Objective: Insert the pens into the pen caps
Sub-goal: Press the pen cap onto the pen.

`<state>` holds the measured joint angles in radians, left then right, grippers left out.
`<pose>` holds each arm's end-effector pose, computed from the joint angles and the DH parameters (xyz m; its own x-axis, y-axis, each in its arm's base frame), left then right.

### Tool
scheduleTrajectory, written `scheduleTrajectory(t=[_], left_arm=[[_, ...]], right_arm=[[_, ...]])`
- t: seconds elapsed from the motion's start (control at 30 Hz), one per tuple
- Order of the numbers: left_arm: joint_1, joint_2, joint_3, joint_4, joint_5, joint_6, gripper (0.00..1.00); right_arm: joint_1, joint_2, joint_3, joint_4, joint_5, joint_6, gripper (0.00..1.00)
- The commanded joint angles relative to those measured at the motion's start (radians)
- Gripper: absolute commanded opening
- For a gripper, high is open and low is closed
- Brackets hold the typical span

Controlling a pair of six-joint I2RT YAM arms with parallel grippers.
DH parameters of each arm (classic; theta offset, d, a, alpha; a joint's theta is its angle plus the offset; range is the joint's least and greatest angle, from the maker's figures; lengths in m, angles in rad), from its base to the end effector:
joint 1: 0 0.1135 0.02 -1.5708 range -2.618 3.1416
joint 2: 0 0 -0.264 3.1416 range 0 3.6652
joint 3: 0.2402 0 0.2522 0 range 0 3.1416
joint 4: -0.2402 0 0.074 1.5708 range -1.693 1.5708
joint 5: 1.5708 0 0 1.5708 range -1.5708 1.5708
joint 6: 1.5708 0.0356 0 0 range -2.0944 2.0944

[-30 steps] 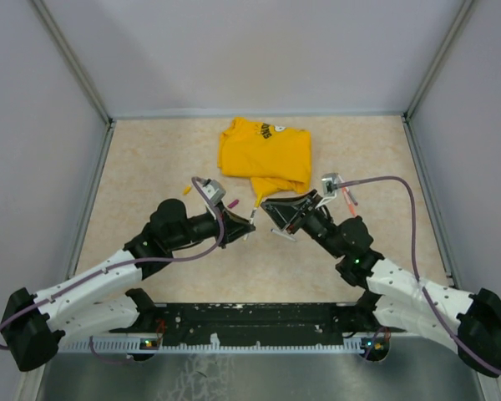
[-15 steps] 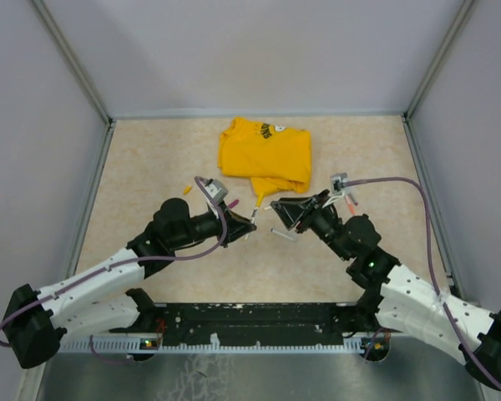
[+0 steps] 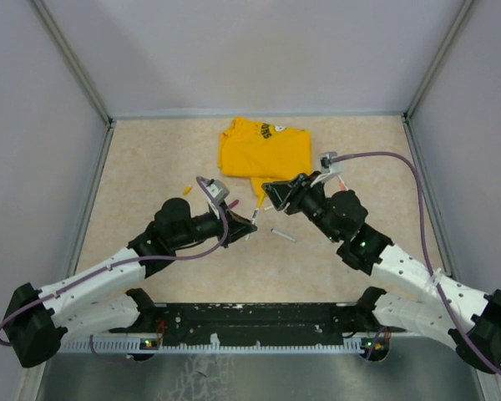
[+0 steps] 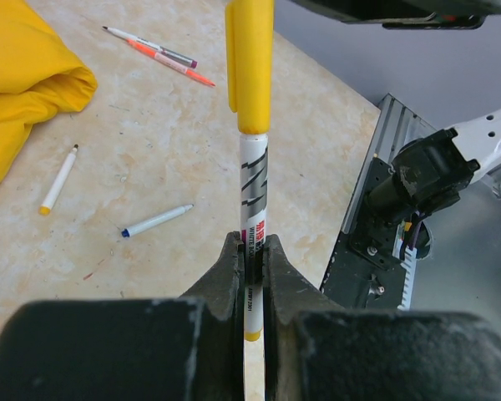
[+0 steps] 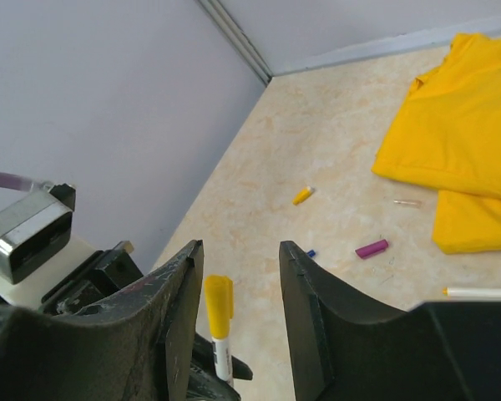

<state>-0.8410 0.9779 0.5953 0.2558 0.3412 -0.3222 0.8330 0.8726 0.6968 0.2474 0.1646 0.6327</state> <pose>0.1437 -0.1785 0.2830 -0.3724 -0.0312 -0.9275 0.8494 0.3911 -0.3542 0.1461 0.1521 0.3398 -0.3278 0.5066 -0.7974 -0.5284 0.6013 0.5993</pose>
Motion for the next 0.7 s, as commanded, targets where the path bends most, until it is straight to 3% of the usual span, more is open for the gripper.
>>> scheduleTrajectory(t=[0.0,0.23,0.67], left_arm=[[-0.003,0.001,0.032,0.036,0.019,-0.003,0.0],[-0.004,0.01,0.032,0.03,0.021,-0.003,0.0],[-0.004,0.012,0.034,0.033,0.014,-0.005,0.0]], right_arm=[[0.001,0.039,0.067,0.004,-0.034,0.005,0.42],[0.0,0.063,0.063,0.02,-0.08,0.013,0.41],[0.001,0.1,0.057,0.012,-0.136,0.01,0.24]])
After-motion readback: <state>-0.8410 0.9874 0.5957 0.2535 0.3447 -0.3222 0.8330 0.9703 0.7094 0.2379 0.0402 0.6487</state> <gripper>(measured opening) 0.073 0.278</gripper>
